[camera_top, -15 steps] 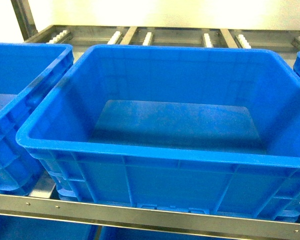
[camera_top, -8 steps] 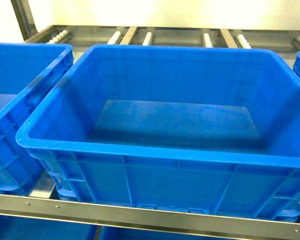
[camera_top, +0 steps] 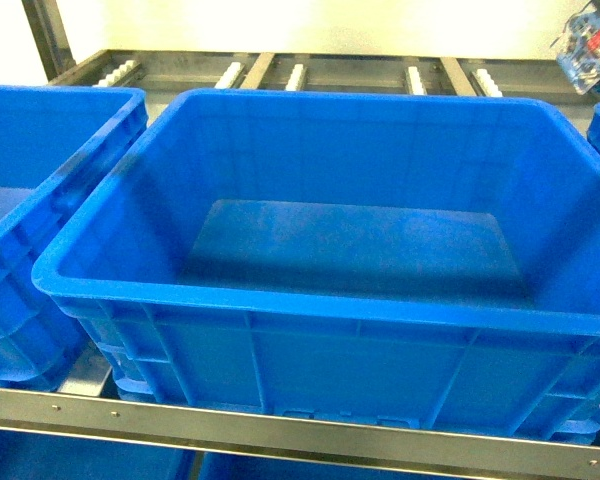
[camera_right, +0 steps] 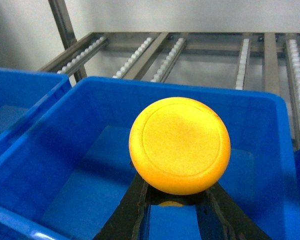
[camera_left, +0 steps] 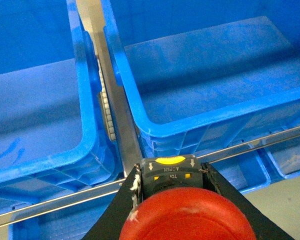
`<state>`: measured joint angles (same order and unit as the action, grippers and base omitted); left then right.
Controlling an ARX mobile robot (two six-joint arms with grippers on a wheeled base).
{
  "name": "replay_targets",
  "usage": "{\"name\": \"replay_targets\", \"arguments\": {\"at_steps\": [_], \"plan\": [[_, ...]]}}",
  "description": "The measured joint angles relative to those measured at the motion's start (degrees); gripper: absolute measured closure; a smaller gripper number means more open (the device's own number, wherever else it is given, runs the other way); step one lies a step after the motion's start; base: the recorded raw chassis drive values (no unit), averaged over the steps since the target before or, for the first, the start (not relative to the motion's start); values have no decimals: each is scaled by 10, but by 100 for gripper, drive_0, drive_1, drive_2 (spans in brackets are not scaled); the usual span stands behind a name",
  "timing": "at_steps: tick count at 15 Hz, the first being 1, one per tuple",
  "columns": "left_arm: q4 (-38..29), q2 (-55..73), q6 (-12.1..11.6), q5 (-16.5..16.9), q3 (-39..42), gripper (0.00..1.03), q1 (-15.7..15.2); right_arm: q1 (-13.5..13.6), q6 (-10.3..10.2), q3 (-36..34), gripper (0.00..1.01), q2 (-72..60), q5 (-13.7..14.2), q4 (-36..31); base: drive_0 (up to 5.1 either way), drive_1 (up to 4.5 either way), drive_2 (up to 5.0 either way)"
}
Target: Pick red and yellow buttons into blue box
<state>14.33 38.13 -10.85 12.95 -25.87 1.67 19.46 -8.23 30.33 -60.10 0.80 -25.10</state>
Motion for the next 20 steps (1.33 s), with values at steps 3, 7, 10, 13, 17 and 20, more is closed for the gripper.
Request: {"name": "replay_targets", "arguments": {"at_steps": [3,7,10,13,17,20], "plan": [[0,0,0,0,0,74,0,-4,49,28,84,-60,-53,13,0,0,0],[0,0,0,0,0,74,0,-13,104,79,84,-132,-87,20,0,0,0],[0,0,0,0,0,74,0,-26,122,94,84,-157,-88,21,0,0,0],[0,0,0,0,0,74,0,-37,140,104,84,-174,-89,28,0,0,0],[0,0,0,0,0,74,0,-57,162,117,84,-200,-94,32,0,0,0],[0,0,0,0,0,74,0,-103,200,125,84,-256,-101,48,0,0,0]]}}
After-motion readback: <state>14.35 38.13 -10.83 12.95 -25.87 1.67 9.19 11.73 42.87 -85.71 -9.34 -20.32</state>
